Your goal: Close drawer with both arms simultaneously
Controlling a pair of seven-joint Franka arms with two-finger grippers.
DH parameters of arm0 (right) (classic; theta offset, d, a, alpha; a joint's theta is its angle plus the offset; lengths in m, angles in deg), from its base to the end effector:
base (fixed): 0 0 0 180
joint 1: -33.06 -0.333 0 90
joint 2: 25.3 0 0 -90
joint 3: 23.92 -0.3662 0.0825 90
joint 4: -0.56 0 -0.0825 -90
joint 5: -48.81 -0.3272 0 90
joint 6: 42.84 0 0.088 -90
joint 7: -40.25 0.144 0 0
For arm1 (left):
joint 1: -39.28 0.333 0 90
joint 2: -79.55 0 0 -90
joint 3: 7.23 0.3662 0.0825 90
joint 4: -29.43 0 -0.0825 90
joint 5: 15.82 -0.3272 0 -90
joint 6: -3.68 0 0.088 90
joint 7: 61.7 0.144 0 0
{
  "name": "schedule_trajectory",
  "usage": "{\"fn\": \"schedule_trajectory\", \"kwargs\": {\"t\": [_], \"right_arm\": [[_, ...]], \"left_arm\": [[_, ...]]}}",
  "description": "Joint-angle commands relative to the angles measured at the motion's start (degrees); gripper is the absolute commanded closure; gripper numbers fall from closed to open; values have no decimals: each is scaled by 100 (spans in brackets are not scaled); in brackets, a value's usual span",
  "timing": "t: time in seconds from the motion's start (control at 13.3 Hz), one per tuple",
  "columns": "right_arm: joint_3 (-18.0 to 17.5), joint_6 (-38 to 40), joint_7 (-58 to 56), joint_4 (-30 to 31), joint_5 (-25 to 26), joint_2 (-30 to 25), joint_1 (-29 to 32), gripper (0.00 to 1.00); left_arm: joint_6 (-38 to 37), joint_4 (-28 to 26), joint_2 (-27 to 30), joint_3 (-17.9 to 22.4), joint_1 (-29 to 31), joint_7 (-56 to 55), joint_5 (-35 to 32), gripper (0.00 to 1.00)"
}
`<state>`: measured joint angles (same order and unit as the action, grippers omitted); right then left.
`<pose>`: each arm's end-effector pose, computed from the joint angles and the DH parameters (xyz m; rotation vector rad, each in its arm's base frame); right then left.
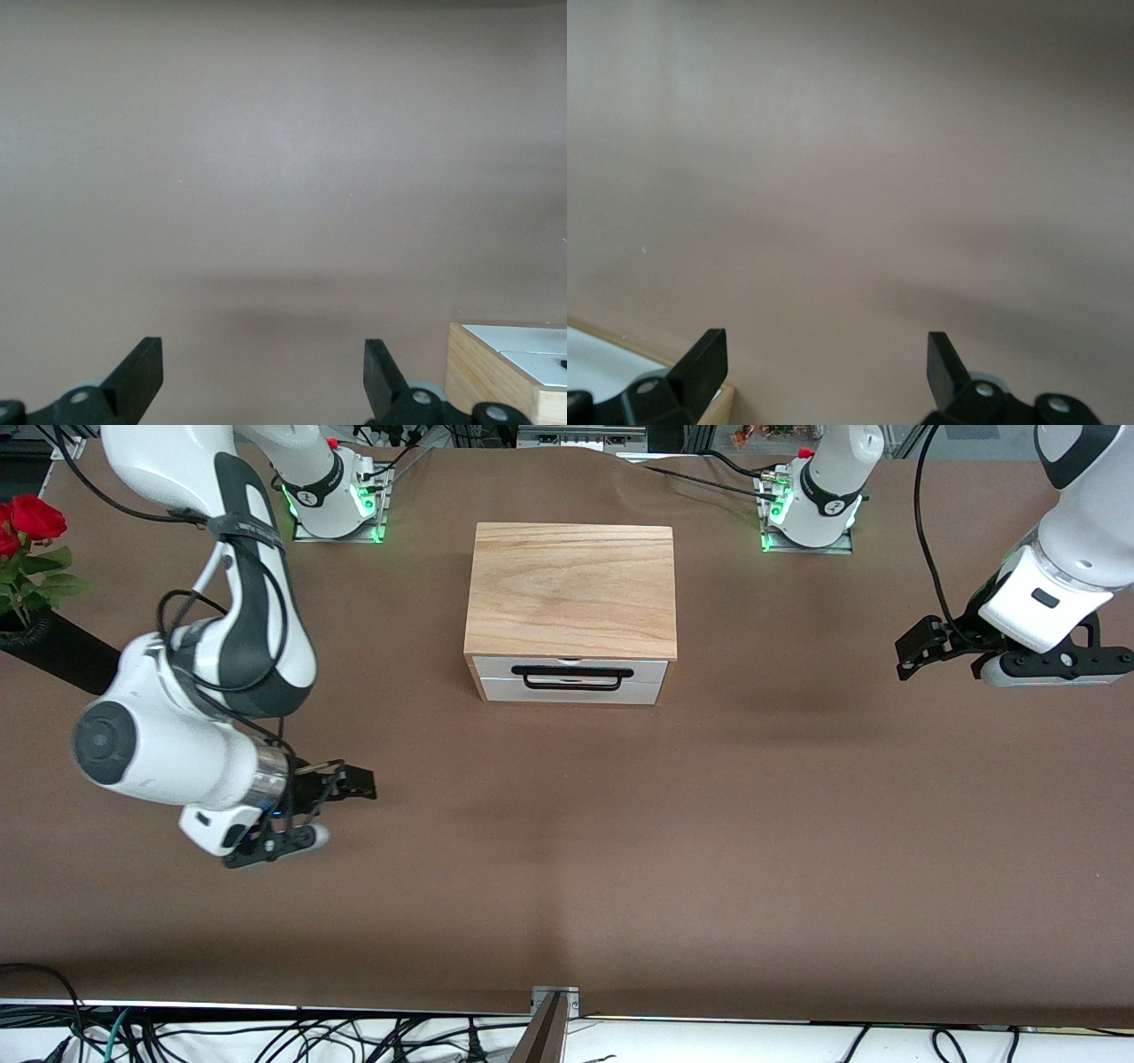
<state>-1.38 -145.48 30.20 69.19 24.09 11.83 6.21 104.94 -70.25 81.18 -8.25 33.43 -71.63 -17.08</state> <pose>0.6838 0.1810 0.4394 -2.9360 -0.3326 0.0035 0.5002 -0.0577 0.5984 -3.1255 -0.0777 -0.0917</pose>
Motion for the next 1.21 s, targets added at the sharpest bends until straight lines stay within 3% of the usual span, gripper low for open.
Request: {"fn": "schedule_trajectory", "kwargs": {"t": [0.0,0.23,0.3,0.45,0.83,1.13], "right_arm": [[198,227,-6,-69,579,-301,-67,0],[93,236,12,184,1721,-933,38,0],[-99,201,38,369,2021,-1188,265,0],[-853,192,29,711,2356,-1645,1115,0],[-1321,200,-6,1652,2481,-2664,2014,0],[-1384,279,12,2329,2481,-3219,2410,0]], "left_arm": [[-142,230,-180,59,-110,-27,-225,0],[-264,230,-180,85,-110,-36,-225,0],[-343,239,-171,120,-101,-44,-216,0],[-344,257,-145,347,-101,8,-155,0],[-353,257,-118,489,-84,17,-146,0],[-353,248,-118,489,-84,8,-137,0]]}}
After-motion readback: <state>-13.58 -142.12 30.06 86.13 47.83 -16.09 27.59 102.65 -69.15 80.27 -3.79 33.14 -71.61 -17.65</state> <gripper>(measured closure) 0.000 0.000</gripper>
